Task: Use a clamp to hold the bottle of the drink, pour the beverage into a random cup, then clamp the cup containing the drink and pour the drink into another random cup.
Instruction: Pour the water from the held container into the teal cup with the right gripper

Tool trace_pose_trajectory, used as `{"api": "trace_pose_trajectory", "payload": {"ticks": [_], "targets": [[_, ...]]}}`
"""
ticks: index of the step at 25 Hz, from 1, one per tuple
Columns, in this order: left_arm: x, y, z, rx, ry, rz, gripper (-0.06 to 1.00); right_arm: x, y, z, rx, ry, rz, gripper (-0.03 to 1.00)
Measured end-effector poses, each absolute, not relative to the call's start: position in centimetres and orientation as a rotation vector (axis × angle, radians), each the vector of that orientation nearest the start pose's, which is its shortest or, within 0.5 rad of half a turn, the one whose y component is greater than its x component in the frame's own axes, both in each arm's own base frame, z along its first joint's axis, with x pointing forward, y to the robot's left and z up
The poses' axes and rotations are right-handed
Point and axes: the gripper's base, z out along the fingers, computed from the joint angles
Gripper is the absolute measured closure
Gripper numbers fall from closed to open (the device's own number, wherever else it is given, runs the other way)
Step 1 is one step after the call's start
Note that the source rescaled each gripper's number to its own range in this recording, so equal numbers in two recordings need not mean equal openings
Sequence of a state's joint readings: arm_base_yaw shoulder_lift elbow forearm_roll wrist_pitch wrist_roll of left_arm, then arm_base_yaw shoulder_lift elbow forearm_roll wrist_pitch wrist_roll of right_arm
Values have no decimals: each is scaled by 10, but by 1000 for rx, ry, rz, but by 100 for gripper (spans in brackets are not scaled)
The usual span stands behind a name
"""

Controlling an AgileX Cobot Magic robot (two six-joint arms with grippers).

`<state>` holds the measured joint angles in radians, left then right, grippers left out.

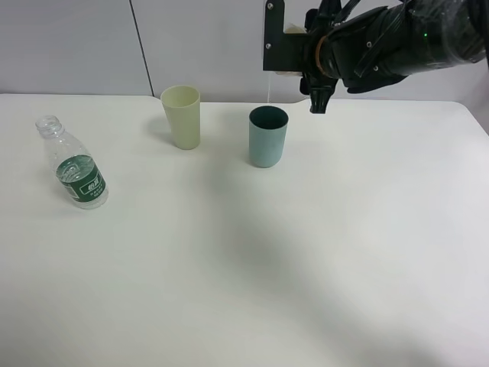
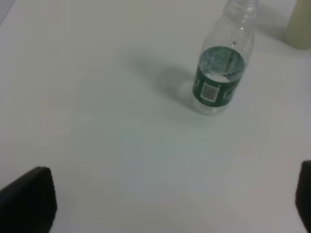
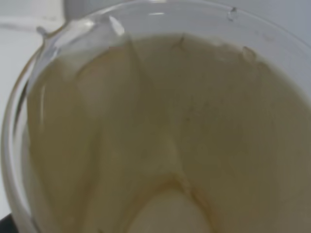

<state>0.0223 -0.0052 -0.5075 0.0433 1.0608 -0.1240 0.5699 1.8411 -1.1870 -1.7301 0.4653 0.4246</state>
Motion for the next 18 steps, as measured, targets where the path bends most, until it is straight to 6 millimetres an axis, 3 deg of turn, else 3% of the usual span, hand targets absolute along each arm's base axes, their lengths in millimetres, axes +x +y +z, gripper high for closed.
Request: {"api": "trace_pose_trajectory", "payload": {"ticks": [18], "targets": [[-7,3,279,-151,2025,-12,-5,366,185,232,-1608,1425,-1006,96]]}}
